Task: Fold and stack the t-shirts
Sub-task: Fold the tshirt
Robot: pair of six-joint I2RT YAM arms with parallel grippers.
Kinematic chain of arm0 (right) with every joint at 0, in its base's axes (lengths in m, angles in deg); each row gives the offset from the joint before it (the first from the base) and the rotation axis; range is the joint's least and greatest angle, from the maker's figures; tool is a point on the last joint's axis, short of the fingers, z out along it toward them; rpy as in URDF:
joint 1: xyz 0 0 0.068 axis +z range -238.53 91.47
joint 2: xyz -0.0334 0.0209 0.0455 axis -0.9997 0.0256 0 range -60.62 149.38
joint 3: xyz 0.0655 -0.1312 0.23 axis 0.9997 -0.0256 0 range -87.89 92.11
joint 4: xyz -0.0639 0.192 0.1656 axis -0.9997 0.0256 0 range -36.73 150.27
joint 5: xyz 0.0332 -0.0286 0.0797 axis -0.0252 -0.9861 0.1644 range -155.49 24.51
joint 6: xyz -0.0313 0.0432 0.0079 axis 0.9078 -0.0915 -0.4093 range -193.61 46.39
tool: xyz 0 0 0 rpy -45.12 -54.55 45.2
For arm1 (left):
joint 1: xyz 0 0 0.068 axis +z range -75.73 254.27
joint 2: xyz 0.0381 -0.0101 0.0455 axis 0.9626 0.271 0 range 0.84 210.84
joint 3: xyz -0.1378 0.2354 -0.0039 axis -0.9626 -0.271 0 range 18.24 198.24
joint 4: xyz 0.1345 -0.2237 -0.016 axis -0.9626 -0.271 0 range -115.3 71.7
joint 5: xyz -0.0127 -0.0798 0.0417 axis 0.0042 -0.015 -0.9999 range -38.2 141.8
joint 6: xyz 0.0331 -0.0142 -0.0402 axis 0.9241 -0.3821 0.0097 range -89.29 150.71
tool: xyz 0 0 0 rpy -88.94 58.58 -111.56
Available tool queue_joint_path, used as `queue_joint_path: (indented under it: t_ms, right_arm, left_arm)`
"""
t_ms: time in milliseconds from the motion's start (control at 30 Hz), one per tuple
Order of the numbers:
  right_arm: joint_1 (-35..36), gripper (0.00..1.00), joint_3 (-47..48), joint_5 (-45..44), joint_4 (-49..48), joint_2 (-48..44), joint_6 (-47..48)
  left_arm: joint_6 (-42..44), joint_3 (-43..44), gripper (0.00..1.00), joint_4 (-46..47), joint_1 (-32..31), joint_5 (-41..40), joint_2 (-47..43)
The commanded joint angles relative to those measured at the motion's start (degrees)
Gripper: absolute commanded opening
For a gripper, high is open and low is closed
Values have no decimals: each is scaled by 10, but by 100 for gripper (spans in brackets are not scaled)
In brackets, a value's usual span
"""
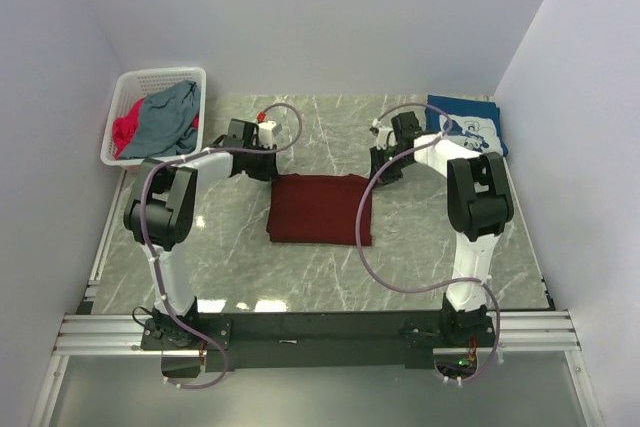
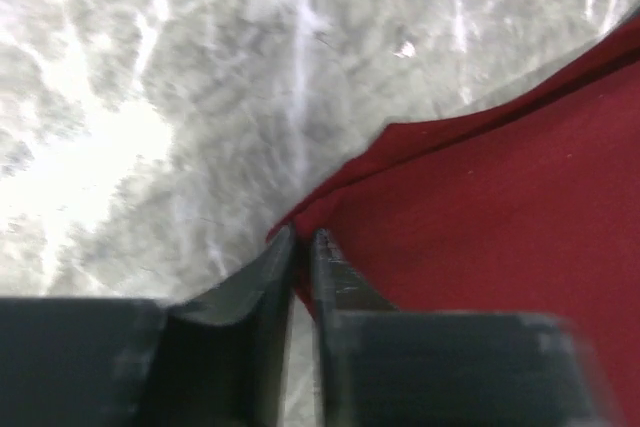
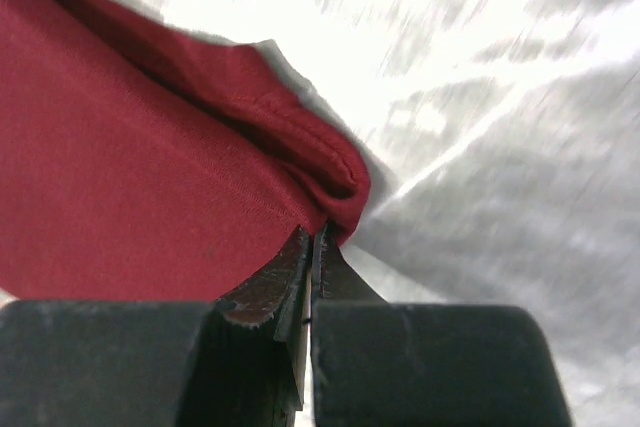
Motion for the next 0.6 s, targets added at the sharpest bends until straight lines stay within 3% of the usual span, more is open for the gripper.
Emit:
queue_joint_path:
  t_ms: [0,67,100,200,333,400,567]
  right_arm:
    - [-14,7,62,-29,-4,21,-4]
    - [-16,21,103,-26,21,31,-8]
    - [-17,37,115,-16,30,31,-8]
    - [-29,54,145,9,53,1,-19]
    - [-34,55,144,104,56,-58,-58]
    - [-30,51,113,162,36,-69,-106]
    - [7,43,33,284,-74,-68,-200]
  left_arm:
    - [-1,42,24,12,18,-29,-1]
    - [-4,56,31,-12,22,-20,-3]
    - [-9,59,36,-16,30,-17,-10]
    - [-28,42,47,-18,55,33,-65]
    - [-67,-5,52,0,58,157,-153]
    - [-132,-48,54,46,47,230,-169]
    - [-269,-97,46,157,6,313,-137]
